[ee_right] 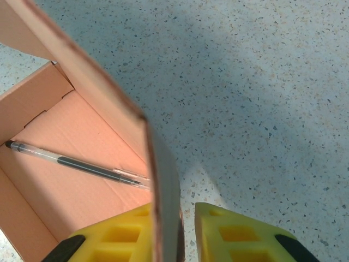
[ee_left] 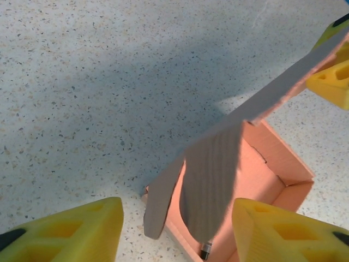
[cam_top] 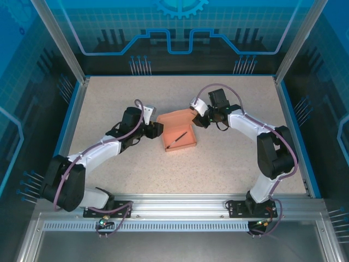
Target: Fold the paper box
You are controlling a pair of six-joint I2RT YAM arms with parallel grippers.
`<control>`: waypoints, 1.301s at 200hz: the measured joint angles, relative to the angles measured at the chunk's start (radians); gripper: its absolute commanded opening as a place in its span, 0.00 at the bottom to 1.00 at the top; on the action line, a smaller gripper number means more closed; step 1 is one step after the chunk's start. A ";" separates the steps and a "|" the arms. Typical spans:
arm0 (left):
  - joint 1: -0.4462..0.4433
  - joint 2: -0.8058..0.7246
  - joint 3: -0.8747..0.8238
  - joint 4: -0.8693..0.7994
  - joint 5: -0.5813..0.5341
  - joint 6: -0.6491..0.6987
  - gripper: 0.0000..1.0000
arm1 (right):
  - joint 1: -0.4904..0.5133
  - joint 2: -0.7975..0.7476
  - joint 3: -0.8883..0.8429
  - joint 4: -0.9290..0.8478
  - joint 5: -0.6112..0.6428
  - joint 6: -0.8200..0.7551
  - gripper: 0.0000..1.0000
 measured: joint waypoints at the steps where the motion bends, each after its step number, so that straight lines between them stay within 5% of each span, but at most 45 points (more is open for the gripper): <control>1: 0.000 0.001 0.001 0.000 0.000 0.000 0.52 | 0.000 0.000 0.000 0.000 0.000 0.000 0.24; 104: -0.008 0.087 0.047 -0.003 -0.012 0.043 0.22 | 0.007 0.000 0.031 -0.026 0.003 0.000 0.12; 177: -0.008 0.097 0.052 -0.003 -0.042 0.056 0.11 | 0.031 0.000 0.034 -0.022 0.039 0.029 0.02; 260: -0.020 0.102 0.079 -0.045 -0.155 -0.024 0.11 | 0.174 -0.004 0.074 -0.046 0.343 0.299 0.02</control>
